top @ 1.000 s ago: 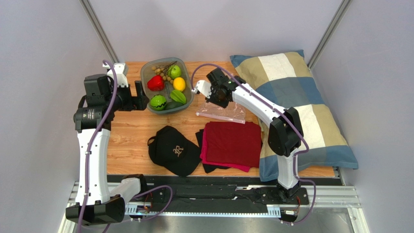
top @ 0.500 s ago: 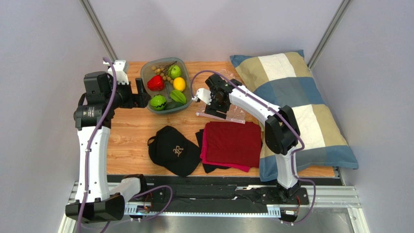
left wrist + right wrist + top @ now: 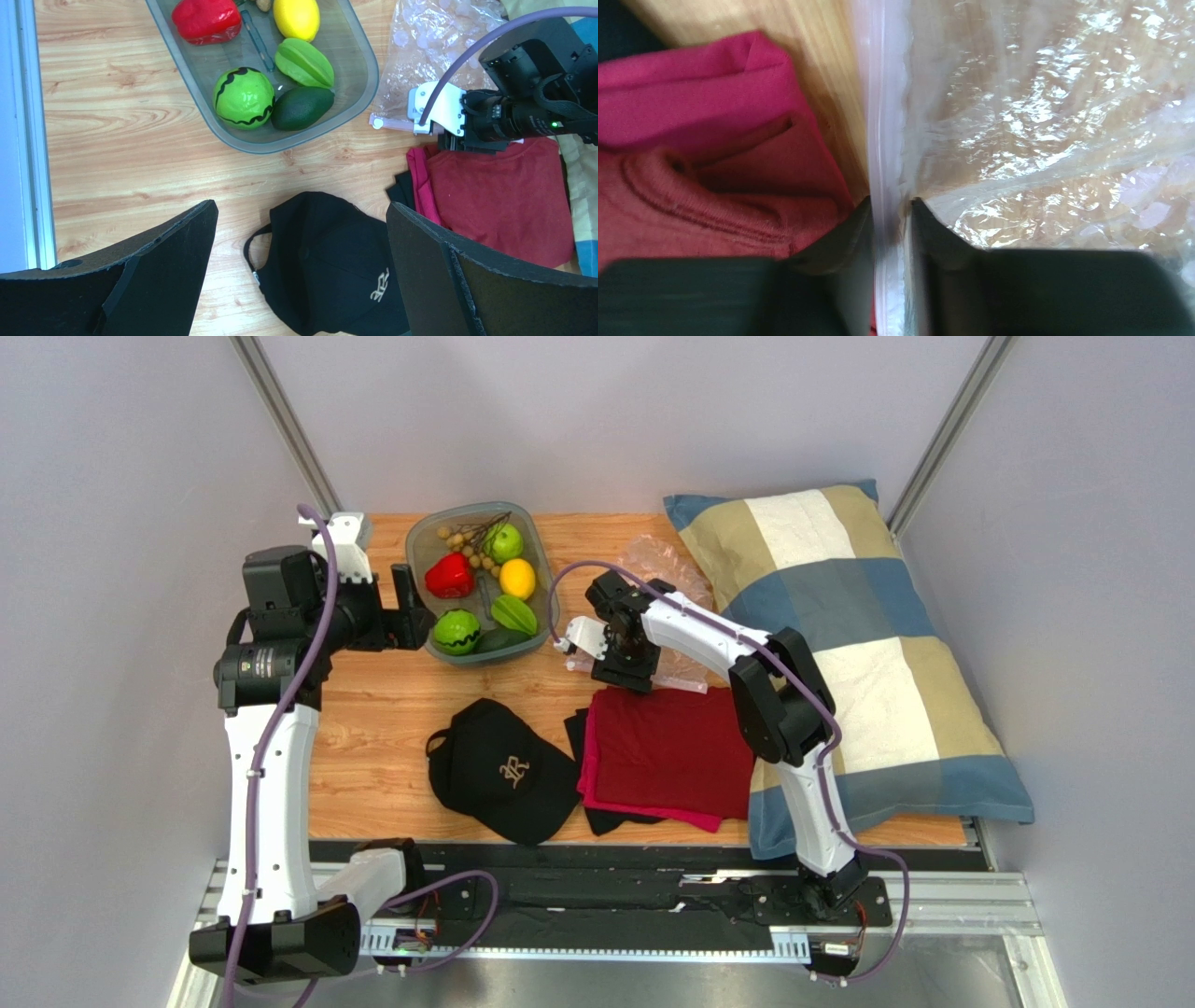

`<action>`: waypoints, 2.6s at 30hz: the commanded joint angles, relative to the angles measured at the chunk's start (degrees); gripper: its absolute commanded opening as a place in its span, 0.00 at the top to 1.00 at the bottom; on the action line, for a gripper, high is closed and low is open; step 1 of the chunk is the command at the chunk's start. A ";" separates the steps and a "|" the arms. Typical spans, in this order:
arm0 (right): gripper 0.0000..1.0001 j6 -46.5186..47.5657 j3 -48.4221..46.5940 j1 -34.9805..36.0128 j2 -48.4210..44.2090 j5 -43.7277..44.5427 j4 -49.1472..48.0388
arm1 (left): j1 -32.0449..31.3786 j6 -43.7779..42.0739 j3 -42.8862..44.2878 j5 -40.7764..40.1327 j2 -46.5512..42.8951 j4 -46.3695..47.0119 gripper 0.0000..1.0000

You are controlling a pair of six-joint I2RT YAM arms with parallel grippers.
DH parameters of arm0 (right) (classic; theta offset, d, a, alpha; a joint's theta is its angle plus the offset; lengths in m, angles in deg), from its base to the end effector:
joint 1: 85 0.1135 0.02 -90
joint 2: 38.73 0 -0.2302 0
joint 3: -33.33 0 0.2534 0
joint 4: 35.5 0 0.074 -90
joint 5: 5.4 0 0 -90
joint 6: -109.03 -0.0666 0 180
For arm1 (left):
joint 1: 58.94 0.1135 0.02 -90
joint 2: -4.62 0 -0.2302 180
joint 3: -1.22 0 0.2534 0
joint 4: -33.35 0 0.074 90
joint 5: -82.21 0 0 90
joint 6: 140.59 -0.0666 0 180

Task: Place the food in the zip-top bag and seal the zipper
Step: Pick up the zipper food storage bag at the center of the board, then open the zipper of the food storage bag.

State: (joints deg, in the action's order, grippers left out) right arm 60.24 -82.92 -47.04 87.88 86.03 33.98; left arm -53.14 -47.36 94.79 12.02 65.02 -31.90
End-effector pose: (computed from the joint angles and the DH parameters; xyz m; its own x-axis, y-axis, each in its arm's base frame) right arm 0.3411 0.2640 0.1143 -0.1810 -0.9766 -0.1165 -0.9713 0.1961 -0.1347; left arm 0.2353 0.0012 0.3797 -0.5383 -0.1080 -0.8358 0.1605 0.9605 -0.2274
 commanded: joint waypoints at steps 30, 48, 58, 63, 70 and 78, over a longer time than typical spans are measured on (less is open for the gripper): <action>1.00 -42.43 -12.85 -11.32 -25.09 -31.92 1.26 | -22.66 22.61 7.57 10.34 17.90 29.31 0.33; 1.00 -51.67 3.24 -11.41 -31.24 -41.51 -12.46 | -33.05 30.00 4.76 10.86 26.43 33.80 0.47; 1.00 -52.90 4.48 -11.32 -31.86 -44.76 -13.43 | -33.22 33.77 2.92 11.91 28.72 36.34 0.53; 1.00 -52.46 4.74 -11.32 -31.60 -45.55 -13.34 | -33.22 37.20 2.74 15.78 30.12 39.68 0.53; 0.94 -52.37 4.65 -11.50 -31.59 -44.06 -12.90 | -33.23 35.19 3.27 16.49 29.87 37.68 1.00; 0.50 -51.50 3.95 -16.06 -31.86 -47.13 -10.53 | -33.22 31.76 2.30 17.71 27.93 34.94 1.00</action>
State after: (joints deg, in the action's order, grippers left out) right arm 7.98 -77.92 -60.53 58.55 41.42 23.38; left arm -86.07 -13.51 97.20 27.71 95.38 3.88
